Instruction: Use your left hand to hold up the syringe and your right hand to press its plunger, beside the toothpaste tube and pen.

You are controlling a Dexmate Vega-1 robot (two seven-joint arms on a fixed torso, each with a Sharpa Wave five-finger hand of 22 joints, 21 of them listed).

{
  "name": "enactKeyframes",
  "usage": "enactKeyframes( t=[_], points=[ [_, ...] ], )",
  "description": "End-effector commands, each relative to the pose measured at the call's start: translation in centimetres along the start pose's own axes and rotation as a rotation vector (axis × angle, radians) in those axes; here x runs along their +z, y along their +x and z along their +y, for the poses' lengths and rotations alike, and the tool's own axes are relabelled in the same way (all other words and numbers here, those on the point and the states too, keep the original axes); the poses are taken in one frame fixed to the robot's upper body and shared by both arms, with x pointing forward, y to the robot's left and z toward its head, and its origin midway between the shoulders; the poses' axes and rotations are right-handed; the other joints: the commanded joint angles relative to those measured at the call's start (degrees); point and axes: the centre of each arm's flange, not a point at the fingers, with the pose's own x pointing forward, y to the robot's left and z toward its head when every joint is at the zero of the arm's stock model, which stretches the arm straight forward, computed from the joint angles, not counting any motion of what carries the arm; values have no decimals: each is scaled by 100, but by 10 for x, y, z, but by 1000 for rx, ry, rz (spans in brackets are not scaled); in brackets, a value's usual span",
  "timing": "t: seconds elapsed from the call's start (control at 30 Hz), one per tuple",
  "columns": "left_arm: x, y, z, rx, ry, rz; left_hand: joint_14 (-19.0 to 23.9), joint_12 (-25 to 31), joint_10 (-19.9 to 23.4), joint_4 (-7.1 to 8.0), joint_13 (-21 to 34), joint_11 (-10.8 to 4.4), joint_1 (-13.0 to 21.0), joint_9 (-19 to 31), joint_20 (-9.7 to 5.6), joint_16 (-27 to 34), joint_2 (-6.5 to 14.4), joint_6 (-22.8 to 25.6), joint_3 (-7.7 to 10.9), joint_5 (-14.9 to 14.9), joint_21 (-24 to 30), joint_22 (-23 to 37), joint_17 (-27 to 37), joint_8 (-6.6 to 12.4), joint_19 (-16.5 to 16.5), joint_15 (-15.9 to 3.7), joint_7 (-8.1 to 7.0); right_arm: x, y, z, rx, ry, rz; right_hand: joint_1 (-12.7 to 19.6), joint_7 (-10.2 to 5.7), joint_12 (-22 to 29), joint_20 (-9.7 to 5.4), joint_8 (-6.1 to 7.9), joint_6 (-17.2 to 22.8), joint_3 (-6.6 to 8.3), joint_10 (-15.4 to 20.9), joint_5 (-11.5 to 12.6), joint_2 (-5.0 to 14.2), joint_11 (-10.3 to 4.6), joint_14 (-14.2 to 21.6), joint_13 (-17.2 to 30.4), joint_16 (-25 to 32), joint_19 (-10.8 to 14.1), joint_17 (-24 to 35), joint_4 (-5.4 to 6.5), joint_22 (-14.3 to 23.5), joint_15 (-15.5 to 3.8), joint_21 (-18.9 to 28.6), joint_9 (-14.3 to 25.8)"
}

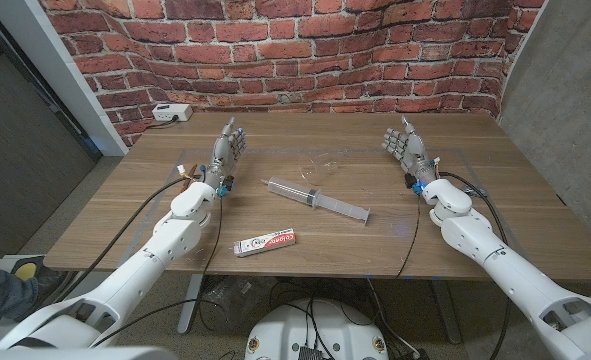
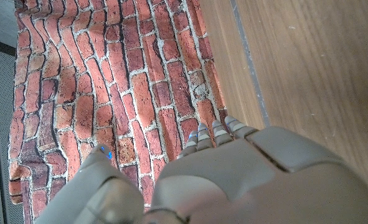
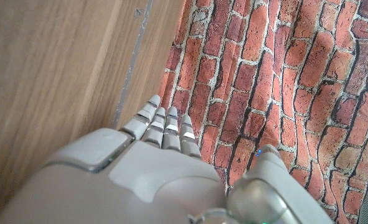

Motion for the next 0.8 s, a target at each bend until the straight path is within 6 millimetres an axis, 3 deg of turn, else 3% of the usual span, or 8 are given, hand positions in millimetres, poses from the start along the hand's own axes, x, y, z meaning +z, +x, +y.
enactKeyframes(
  t=[0.03, 0.63, 0.73, 0.8],
  points=[
    [4, -3, -3, 19, 2, -24, -24, 41, 39, -9, 23, 28, 8, 24, 7, 34, -29, 26, 30, 32, 35, 20, 20, 37, -36, 12, 33, 5, -1, 0, 16, -14, -3, 75, 39, 23, -1, 22, 39, 31, 43, 20, 18, 4, -17, 17, 37, 28, 31, -3, 9, 53, 12, 13],
    [18, -13, -5, -14, 56, -67, 96, 71, 172, -46, 22, -12, 88, 25, 51, 52, 31, 143, 20, 67, 43, 18, 17, 56, -6, -10, 30, 15, -11, 8, -3, -49, -22, 88, 22, 35, 12, 33, 80, 26, 93, 5, 26, -20, 22, 19, 39, 60, 34, -23, 11, 62, -1, 13],
    [19, -14, -8, -36, 83, -82, 319, 104, 347, -111, 23, 11, 217, 27, 149, 88, 74, 324, 14, 101, 137, 16, 14, 89, 279, 4, 8, 17, -13, 10, 2, -55, -33, 91, 22, 35, 11, 32, 81, 25, 96, 3, 28, -16, 30, 20, 40, 65, 34, -26, 11, 62, -4, 14],
    [20, -15, -12, -49, 93, -100, 420, 132, 459, -138, 23, -9, 267, 27, 95, 106, 83, 418, 10, 112, 159, 13, 14, 109, 370, -2, -1, 20, -16, 13, 6, -60, -51, 93, 20, 35, 16, 32, 83, 26, 98, 1, 31, -12, 29, 20, 38, 65, 34, -28, 11, 66, -7, 14]
  ],
)
